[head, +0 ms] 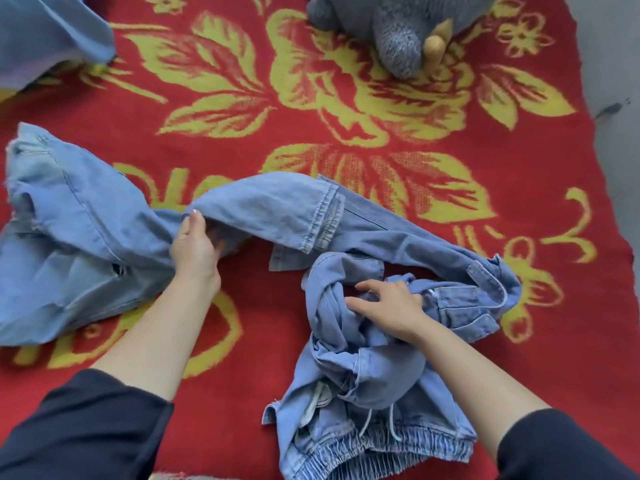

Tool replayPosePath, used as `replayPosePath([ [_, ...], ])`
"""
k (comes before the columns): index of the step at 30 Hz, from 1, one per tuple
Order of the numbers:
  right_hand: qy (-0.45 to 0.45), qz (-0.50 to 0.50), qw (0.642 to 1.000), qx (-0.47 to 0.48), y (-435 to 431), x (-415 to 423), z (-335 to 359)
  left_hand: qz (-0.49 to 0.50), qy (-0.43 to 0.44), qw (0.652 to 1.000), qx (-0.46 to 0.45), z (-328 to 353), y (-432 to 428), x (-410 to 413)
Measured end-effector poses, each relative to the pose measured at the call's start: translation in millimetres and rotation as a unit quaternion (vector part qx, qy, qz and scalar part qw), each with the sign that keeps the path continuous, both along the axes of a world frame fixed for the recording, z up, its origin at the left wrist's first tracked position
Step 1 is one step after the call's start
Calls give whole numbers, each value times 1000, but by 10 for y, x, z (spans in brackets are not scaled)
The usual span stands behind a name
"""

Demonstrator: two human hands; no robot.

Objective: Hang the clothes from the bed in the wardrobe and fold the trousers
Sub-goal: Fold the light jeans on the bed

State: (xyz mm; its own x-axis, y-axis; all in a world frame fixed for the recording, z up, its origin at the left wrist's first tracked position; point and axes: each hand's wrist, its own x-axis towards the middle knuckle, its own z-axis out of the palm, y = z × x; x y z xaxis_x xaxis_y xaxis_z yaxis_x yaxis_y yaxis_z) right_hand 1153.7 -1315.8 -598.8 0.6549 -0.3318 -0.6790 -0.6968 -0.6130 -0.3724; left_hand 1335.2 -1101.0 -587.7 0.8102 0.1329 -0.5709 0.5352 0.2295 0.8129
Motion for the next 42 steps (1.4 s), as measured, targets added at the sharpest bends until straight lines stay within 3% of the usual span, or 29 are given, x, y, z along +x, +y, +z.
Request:
replayPosePath([
  [3, -14, 10, 1000, 12, 76, 64, -6, 184, -38, 982, 7, 140, 321, 296],
  [5, -29, 19, 998, 44, 106, 69, -13, 236, -43, 969, 59, 140, 527, 384],
  [7, -30, 45, 996, 70, 154, 68, -17, 126, 25, 980, 150, 109, 485, 236],
  [9, -11, 80, 992, 100, 228, 93, -10, -99, 97, 972, 190, 80, 162, -96],
  [11, -4, 94, 986, 140, 249, 145, 17, -284, 91, 936, 189, 18, -178, -406],
  [13, -62, 35, 985, 154, 143, 232, 27, -397, 45, 894, 204, -57, -427, -621],
  [14, -104, -13, 987, 118, 34, 289, 11, -440, 24, 868, 230, -111, -501, -689],
  [17, -141, -63, 984, -94, -421, 411, -75, -520, -22, 778, 350, -240, -559, -795],
  [19, -34, 1, 984, -174, -671, 413, -164, -540, -10, 754, 373, -290, -557, -817],
  [22, 119, 80, 972, -188, -830, 351, -334, -553, 26, 722, 415, -337, -509, -769],
  [24, 83, 46, 979, -182, -906, 390, -403, -549, 13, 684, 480, -304, -495, -629],
  [25, 40, -32, 985, -167, -971, 439, -394, -536, -10, 680, 500, -261, -513, -521],
  [26, -15, -155, 978, -142, -1059, 502, -348, -516, -33, 693, 503, -196, -548, -381],
  [27, -75, -296, 946, -106, -1194, 562, -275, -489, -53, 720, 490, -107, -609, -225],
  [29, -197, -508, 837, -59, -1533, 673, -45, -401, -73, 825, 391, 143, -800, 101],
  [31, -278, -564, 770, -107, -1891, 723, 177, -289, -89, 927, 223, 421, -1061, 418],
  [32, -299, -558, 761, -144, -2032, 726, 267, -236, -110, 953, 153, 578, -1208, 573],
  [34, -318, -505, 784, -169, -2169, 717, 375, -184, -193, 962, 54, 863, -1476, 867],
  [36, -278, -387, 864, -164, -2144, 672, 375, -203, -238, 950, -22, 1047, -1665, 1067],
  [38, -235, -269, 921, -158, -1979, 594, 308, -261, -213, 941, -37, 1048, -1737, 1056],
  [40, -205, -211, 945, -140, -1722, 502, 170, -329, -183, 925, 52, 833, -1669, 826],
  [42, -177, -184, 961, -104, -1416, 415, -8, -382, -135, 884, 232, 377, -1453, 490],
])
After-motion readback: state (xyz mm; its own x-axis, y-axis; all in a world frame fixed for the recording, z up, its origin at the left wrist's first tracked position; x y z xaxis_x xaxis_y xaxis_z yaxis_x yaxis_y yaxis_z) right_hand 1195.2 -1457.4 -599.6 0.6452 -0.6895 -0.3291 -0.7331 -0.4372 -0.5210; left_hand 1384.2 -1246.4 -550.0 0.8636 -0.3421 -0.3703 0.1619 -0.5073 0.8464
